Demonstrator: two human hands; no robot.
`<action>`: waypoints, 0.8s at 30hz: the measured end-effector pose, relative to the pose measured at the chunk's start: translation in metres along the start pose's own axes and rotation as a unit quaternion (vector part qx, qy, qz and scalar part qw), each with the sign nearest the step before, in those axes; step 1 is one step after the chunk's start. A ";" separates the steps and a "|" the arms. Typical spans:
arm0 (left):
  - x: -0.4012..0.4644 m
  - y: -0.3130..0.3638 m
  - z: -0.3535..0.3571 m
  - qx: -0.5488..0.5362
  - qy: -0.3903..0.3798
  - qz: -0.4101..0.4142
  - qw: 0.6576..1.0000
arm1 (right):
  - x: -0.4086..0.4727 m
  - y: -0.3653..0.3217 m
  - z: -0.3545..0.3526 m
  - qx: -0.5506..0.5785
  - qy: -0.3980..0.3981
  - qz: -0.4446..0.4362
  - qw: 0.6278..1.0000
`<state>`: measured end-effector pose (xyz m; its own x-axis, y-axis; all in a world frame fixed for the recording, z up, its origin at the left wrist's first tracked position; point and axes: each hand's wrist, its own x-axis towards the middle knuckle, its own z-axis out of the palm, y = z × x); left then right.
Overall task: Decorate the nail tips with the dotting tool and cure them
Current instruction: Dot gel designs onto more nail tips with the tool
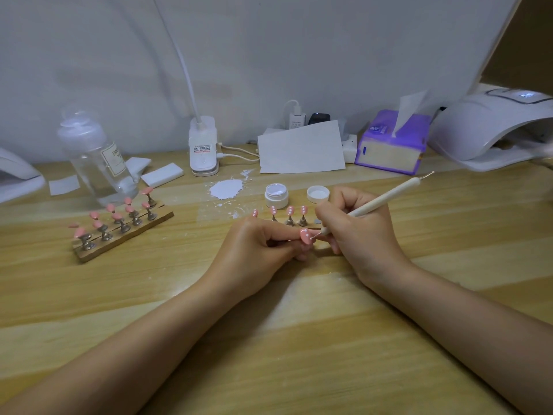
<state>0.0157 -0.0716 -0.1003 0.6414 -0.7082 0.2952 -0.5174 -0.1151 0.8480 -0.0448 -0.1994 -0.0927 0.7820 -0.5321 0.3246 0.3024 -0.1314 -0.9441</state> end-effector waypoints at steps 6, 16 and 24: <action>0.000 0.001 0.000 -0.001 -0.003 0.008 1.000 | 0.000 0.001 0.001 -0.014 -0.008 -0.005 1.000; 0.001 0.000 0.000 -0.004 -0.003 0.005 1.000 | 0.000 0.002 0.002 -0.032 -0.001 -0.007 0.999; 0.000 -0.001 0.000 0.005 -0.005 0.002 1.000 | 0.001 0.004 0.002 -0.043 0.006 -0.004 0.999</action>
<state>0.0164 -0.0716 -0.1006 0.6343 -0.7152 0.2936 -0.5245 -0.1191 0.8430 -0.0420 -0.1991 -0.0955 0.7728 -0.5415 0.3311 0.2598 -0.2061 -0.9434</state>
